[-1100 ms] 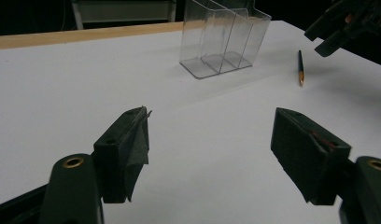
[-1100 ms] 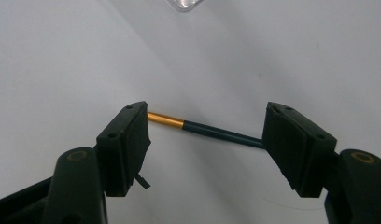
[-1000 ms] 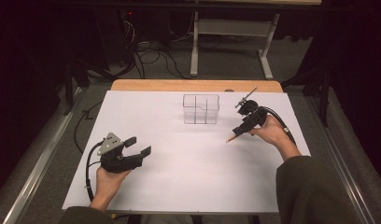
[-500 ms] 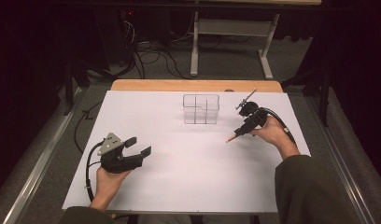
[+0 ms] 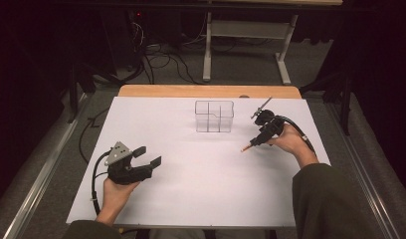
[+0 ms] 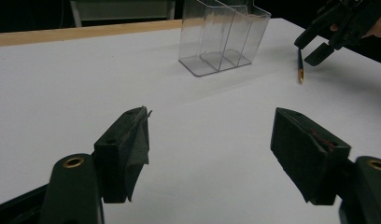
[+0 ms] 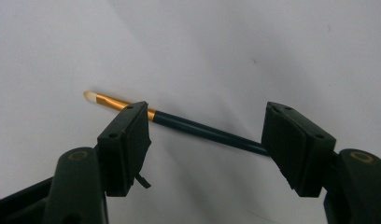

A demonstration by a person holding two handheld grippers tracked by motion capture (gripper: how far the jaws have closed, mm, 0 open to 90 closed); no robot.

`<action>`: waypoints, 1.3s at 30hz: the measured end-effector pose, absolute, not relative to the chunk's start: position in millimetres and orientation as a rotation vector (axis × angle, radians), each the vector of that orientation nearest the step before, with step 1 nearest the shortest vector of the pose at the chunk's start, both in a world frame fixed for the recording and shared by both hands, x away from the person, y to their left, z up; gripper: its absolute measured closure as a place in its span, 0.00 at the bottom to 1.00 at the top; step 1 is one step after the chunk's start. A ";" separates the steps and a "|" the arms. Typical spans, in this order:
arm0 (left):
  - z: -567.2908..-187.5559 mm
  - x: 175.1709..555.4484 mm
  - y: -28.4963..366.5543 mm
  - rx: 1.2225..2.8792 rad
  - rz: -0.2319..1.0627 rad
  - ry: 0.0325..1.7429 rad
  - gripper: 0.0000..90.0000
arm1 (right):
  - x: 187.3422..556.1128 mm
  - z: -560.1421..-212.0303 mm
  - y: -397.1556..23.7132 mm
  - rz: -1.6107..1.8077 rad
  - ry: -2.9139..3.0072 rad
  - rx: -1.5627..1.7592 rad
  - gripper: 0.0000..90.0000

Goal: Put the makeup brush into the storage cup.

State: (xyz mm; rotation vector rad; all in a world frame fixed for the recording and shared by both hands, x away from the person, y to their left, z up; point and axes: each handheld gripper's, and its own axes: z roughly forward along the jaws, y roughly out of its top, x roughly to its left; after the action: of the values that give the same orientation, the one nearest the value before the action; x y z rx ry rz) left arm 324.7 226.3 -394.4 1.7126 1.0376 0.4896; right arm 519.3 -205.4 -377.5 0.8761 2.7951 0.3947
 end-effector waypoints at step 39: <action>-395.4 324.4 223.0 1.734 0.488 1.020 0.32 | 522.0 -393.1 -204.5 0.346 2.886 0.781 0.40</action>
State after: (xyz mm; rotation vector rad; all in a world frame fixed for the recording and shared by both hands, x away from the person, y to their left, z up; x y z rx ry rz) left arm 324.4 223.0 -395.4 1.7344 1.0204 0.4875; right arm 522.0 -204.5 -393.1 0.7812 2.8859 0.3459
